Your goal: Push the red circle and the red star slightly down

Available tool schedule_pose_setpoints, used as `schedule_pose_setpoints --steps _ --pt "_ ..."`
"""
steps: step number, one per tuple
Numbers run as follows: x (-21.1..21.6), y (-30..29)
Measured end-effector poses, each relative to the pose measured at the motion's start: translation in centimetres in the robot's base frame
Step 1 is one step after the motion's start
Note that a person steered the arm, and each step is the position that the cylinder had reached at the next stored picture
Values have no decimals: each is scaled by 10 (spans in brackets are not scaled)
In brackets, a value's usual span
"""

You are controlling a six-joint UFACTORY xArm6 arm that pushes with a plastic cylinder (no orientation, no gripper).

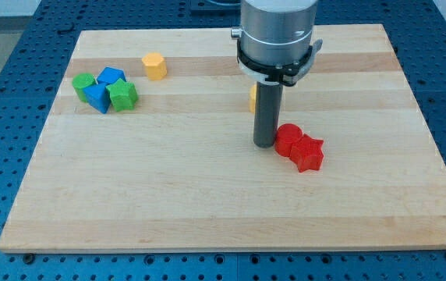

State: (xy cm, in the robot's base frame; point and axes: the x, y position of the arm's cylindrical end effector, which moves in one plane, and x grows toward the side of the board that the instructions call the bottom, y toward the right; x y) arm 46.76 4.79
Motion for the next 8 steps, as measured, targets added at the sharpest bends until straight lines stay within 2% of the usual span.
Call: schedule_pose_setpoints --steps 2,6,8 --pt "19 34" --pt "-27 48" --pt "-15 73"
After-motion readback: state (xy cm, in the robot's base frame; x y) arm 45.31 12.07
